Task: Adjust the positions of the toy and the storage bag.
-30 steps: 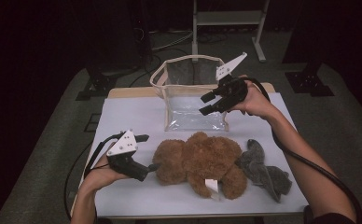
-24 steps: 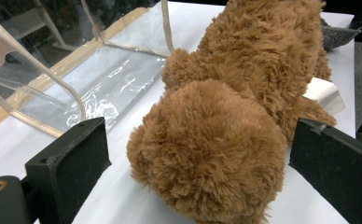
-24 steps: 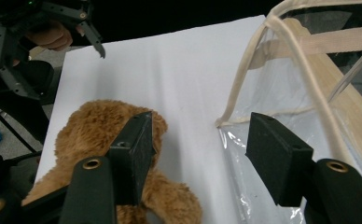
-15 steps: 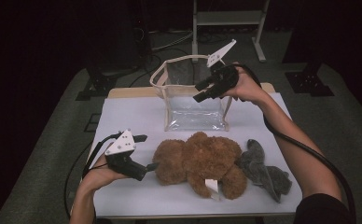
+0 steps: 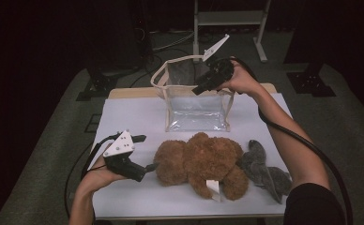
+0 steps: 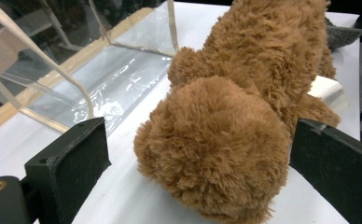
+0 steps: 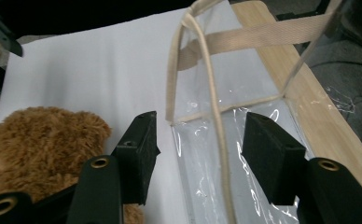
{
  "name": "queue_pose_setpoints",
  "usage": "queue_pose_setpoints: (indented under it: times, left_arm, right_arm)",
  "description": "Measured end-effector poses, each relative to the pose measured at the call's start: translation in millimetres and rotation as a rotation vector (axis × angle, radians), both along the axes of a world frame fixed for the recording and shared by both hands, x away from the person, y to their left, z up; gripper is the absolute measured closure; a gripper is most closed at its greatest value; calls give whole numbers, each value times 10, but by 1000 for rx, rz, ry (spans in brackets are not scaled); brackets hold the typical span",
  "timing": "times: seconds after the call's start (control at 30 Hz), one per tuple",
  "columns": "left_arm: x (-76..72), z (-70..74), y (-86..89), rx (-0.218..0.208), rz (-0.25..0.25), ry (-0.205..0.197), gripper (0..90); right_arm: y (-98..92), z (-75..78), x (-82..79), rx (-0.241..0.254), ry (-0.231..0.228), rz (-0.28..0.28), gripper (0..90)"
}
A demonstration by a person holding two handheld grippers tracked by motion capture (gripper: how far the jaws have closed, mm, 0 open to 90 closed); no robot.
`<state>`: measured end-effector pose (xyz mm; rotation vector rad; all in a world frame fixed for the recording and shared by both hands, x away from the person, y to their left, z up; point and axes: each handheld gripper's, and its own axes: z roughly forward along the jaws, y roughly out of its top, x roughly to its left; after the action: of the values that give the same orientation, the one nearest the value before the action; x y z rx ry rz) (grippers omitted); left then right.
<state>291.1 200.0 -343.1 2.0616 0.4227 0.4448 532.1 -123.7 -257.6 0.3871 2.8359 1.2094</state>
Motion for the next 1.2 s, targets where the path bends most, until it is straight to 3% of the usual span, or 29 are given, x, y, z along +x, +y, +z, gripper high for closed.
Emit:
queue_pose_setpoints:
  times: [0.17, 0.23, 0.63, 1.0, 1.2]
  left_arm:
    - [-11, 4, 14, 0, 3, -2, 38]
    - [-12, 2, 12, 2, 4, -2, 38]
    - [-33, 28, 18, 3, 5, -15, 38]
    - [-39, 31, 21, 5, 2, -16, 38]
    - [-43, 39, 31, 2, 3, -18, 38]
  right_arm:
    - [-13, -26, 47, -12, 8, -14, 476]
    - [-21, -56, 52, -29, 27, -23, 538]
    - [-58, -155, -48, -78, 36, -37, 838]
    - [-50, -163, -198, -86, 42, -39, 870]
    - [-78, -145, -368, -85, 39, -11, 871]
